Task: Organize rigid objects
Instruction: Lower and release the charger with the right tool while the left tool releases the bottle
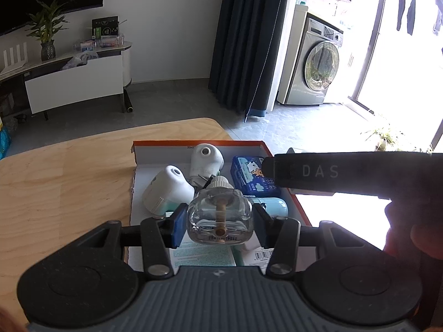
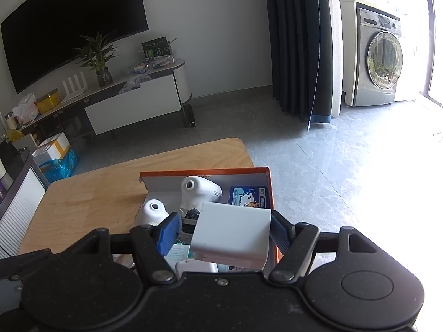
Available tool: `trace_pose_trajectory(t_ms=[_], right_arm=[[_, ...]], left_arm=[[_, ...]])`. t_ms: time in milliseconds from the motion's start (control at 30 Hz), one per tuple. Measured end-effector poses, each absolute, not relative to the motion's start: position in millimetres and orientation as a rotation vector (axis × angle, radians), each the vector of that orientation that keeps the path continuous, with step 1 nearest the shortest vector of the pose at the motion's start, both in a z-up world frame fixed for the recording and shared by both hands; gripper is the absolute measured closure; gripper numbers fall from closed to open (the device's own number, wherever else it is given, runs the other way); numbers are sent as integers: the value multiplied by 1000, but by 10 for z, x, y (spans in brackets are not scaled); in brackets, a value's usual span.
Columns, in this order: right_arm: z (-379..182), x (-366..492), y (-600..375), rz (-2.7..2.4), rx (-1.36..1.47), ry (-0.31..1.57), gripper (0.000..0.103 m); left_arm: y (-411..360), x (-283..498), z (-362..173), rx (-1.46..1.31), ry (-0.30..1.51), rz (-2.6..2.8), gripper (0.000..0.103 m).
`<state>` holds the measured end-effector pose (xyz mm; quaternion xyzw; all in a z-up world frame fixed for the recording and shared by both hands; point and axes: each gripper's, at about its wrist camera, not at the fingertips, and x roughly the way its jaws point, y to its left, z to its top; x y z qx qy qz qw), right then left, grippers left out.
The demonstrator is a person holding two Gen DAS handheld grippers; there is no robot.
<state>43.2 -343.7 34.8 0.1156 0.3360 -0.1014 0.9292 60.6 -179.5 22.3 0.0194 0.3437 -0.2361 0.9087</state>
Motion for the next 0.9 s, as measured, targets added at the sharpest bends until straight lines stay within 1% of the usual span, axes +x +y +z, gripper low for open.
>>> trace_pose_trajectory(t_ms=[900], right_arm=[[229, 709, -3517, -210, 210, 731, 20]], left_arm=[[-1846, 704, 152, 29, 731, -506, 53]])
